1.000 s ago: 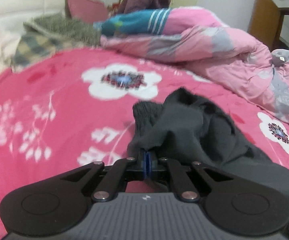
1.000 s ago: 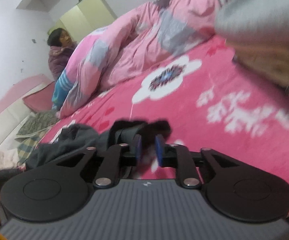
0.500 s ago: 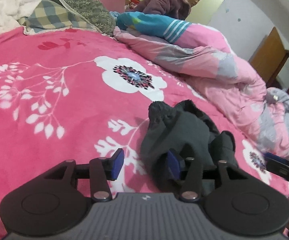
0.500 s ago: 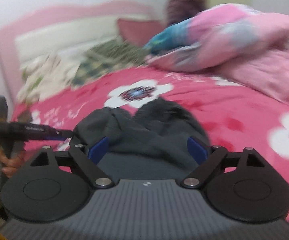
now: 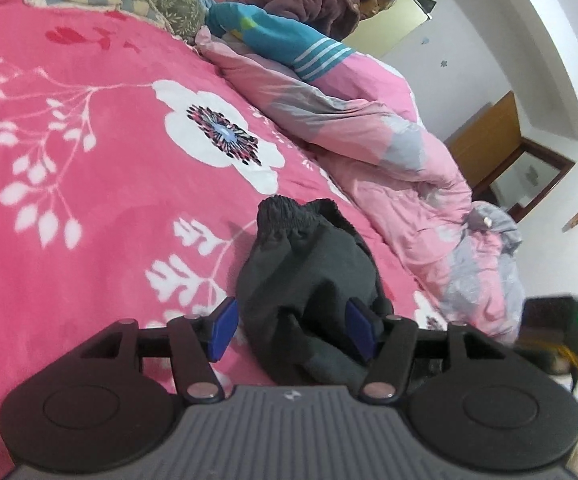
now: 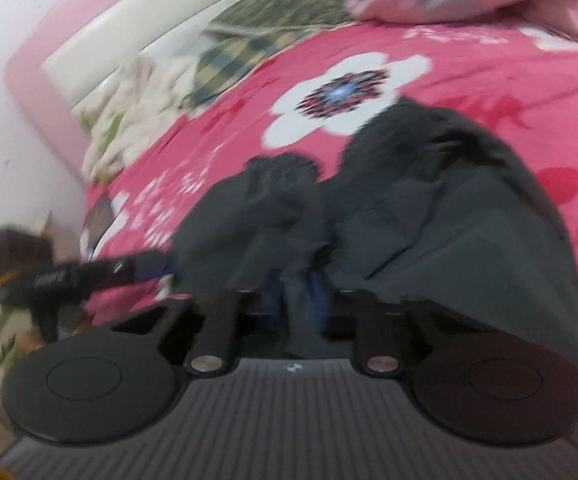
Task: Fold clothes
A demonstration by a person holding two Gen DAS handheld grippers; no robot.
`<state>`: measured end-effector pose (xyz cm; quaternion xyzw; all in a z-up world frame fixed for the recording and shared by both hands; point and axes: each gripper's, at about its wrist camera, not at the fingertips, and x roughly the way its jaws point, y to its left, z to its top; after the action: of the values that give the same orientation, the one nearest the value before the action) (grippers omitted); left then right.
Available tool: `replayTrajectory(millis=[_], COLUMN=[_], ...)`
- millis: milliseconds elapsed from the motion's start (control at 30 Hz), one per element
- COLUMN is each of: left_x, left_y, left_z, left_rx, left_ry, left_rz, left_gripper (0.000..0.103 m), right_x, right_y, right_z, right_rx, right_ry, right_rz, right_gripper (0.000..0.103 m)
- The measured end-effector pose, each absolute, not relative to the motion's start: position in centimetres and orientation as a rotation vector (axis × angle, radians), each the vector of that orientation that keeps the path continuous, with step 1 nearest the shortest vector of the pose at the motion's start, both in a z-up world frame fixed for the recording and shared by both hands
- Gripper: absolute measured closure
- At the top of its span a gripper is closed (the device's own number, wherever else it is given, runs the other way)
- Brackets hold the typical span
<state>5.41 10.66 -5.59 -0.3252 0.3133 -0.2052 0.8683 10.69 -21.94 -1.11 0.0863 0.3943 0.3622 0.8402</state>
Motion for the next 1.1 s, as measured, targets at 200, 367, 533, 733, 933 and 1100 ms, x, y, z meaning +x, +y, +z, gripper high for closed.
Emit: replayTrajectory(millis=[200, 367, 533, 733, 933, 1100], left_x=[4.7, 4.1, 3.9, 3.6, 3.2, 5.0], left_y=[12.2, 12.3, 10.8, 8.8, 5.9, 2.4], left_z=[-5.1, -4.5, -3.8, -2.1, -1.2, -2.3], left_rx=[-0.751, -0.725, -0.617, -0.475, -0.283, -0.106], left_ry=[0.647, 0.646, 0.671, 0.628, 0.62, 0.702], left_rz=[-0.444, -0.42, -0.399, -0.422, -0.422, -0.303], left_gripper=[0.041, 0.037, 0.027, 0.018, 0.012, 0.014], right_x=[4.8, 0.4, -2.7, -4.1, -5.4, -4.2], right_y=[-16.1, -10.3, -6.4, -8.0, -15.8, -23.3], right_z=[0.7, -0.8, -3.7, -2.4, 0.8, 1.9], right_rx=[0.062, -0.088, -0.169, -0.102, 0.045, 0.247], right_ry=[0.772, 0.748, 0.721, 0.685, 0.606, 0.561], right_rz=[0.918, 0.979, 0.957, 0.887, 0.768, 0.546], right_gripper=[0.096, 0.095, 0.091, 0.067, 0.048, 0.046])
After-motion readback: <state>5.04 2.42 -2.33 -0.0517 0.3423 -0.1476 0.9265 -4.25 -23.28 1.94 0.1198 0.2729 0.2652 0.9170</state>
